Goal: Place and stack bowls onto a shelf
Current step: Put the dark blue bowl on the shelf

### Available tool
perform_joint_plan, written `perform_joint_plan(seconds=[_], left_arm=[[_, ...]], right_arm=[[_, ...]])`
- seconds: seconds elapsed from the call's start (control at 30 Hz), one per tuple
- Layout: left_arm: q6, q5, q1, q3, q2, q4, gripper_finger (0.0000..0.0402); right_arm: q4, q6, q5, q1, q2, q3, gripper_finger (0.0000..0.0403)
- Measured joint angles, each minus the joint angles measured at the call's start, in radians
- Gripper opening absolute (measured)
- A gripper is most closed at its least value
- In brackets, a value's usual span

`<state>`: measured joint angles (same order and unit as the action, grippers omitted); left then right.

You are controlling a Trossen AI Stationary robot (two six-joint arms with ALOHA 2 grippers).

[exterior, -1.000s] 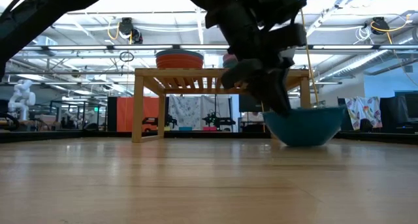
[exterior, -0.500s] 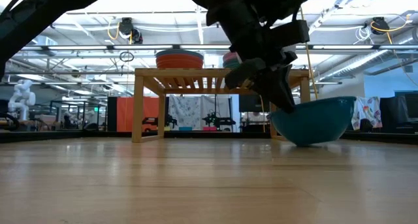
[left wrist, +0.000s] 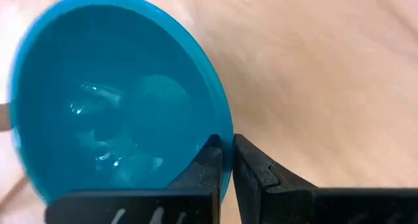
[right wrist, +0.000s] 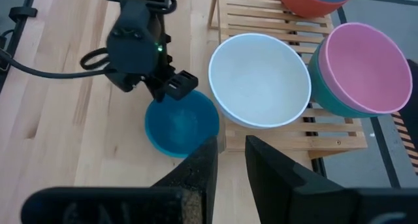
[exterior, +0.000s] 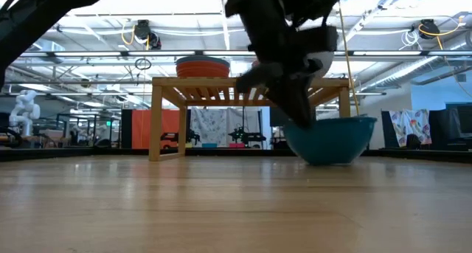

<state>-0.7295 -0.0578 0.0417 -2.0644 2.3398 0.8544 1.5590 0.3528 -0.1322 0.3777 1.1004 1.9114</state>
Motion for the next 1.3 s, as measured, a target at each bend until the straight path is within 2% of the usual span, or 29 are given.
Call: perform_joint_plan(seconds=[0.6, 1.0, 1.3], left_arm=[[0.25, 0.022, 0.104, 0.001, -0.204, 0.316, 0.0012], [0.396, -0.081, 0.178, 0.001, -0.332, 0.491, 0.0012], [0.554, -0.161, 0.231, 0.001, -0.481, 0.566, 0.0012]], right_arm=[[-0.025, 0.0, 0.0, 0.0, 0.0, 0.0, 0.0075], [-0.034, 0.0, 0.0, 0.0, 0.0, 0.0, 0.0075], [-0.08, 0.0, 0.0, 0.0, 0.0, 0.0, 0.0075]])
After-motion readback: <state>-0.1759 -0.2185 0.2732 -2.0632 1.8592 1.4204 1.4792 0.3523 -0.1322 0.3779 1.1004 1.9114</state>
